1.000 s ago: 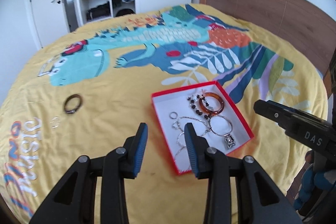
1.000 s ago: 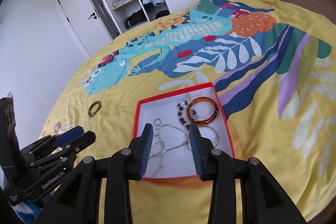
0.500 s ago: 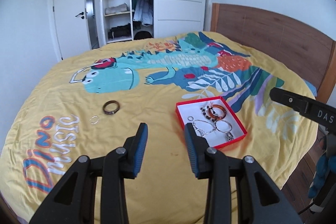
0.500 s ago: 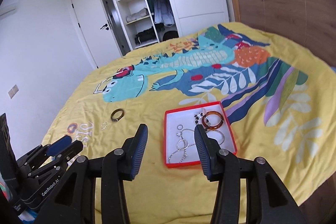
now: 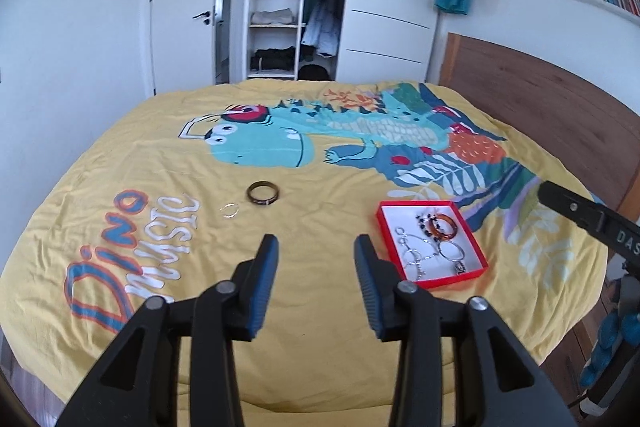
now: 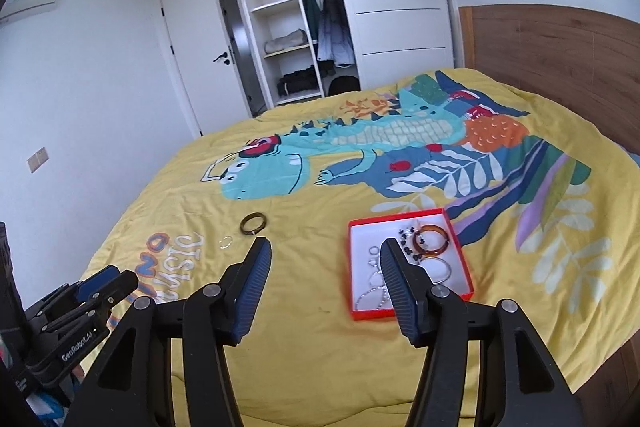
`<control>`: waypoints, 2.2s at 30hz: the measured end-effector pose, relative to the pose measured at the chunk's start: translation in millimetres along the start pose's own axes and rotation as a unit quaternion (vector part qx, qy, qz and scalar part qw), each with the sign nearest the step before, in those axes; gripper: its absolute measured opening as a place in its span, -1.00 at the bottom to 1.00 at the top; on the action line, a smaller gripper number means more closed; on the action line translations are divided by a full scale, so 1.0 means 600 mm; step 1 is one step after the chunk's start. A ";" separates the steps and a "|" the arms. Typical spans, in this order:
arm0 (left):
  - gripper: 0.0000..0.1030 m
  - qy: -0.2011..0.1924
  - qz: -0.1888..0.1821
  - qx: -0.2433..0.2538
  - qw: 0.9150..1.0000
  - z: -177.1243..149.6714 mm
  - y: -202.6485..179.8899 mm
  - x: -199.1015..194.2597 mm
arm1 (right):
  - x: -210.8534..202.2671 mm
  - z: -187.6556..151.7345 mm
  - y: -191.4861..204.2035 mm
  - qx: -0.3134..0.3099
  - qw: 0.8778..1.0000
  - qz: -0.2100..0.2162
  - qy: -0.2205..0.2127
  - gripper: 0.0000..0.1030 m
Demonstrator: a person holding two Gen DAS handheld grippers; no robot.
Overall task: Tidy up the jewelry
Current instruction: 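Withdraw both tools from the box back toward the remaining jewelry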
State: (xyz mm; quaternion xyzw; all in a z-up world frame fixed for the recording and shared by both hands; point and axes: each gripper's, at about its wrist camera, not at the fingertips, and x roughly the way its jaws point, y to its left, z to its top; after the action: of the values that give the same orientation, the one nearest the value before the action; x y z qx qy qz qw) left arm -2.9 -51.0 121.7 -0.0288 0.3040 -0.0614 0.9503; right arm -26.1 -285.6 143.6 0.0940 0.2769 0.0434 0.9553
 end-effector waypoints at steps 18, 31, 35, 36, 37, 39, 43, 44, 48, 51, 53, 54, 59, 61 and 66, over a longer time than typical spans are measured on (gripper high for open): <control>-0.14 0.023 0.073 -0.039 0.996 -0.039 0.088 0.062 | 0.071 -0.024 0.017 0.005 1.000 0.021 0.008 0.24; -0.14 0.058 0.088 -0.059 0.993 -0.064 0.139 0.123 | 0.149 -0.048 0.041 -0.015 0.999 0.036 0.035 0.32; -0.14 0.066 0.098 -0.065 0.991 -0.065 0.160 0.140 | 0.176 -0.051 0.052 -0.024 0.998 0.043 0.045 0.32; -0.14 0.068 0.099 -0.067 0.990 -0.066 0.166 0.145 | 0.184 -0.052 0.056 -0.027 0.998 0.044 0.048 0.32; -0.14 0.072 0.101 -0.071 0.990 -0.066 0.173 0.151 | 0.192 -0.053 0.059 -0.030 0.997 0.046 0.051 0.32; -0.14 0.079 0.104 -0.080 0.988 -0.066 0.189 0.165 | 0.210 -0.057 0.065 -0.035 0.996 0.049 0.059 0.32; -0.14 0.087 0.112 -0.088 0.986 -0.065 0.215 0.189 | 0.243 -0.061 0.074 -0.045 0.995 0.054 0.074 0.32; -0.14 0.088 0.115 -0.091 0.985 -0.065 0.221 0.196 | 0.251 -0.063 0.076 -0.048 0.994 0.055 0.078 0.32; -0.14 0.094 0.124 -0.100 0.983 -0.061 0.241 0.227 | 0.291 -0.065 0.081 -0.055 0.992 0.062 0.094 0.32; -0.14 0.101 0.125 -0.105 0.981 -0.055 0.254 0.258 | 0.318 -0.063 0.083 -0.060 0.991 0.066 0.103 0.32; -0.14 0.105 0.126 -0.108 0.981 -0.050 0.262 0.278 | 0.340 -0.059 0.086 -0.063 0.990 0.071 0.107 0.32; -0.14 0.106 0.126 -0.109 0.980 -0.048 0.265 0.285 | 0.349 -0.057 0.088 -0.064 0.989 0.073 0.110 0.32; -0.14 0.113 0.132 -0.120 0.977 -0.031 0.285 0.339 | 0.403 -0.040 0.096 -0.073 0.986 0.089 0.118 0.32; -0.14 0.114 0.133 -0.122 0.977 -0.022 0.292 0.364 | 0.424 -0.032 0.100 -0.076 0.985 0.095 0.120 0.32; -0.14 0.116 0.125 -0.126 0.977 -0.001 0.304 0.419 | 0.482 -0.012 0.111 -0.083 0.983 0.106 0.122 0.32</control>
State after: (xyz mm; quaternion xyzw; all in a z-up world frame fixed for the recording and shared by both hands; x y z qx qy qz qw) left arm 217.9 96.2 -39.6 -0.1032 0.4184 0.0936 0.8975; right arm 211.8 -180.5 0.8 0.0377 0.3755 0.1787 0.9086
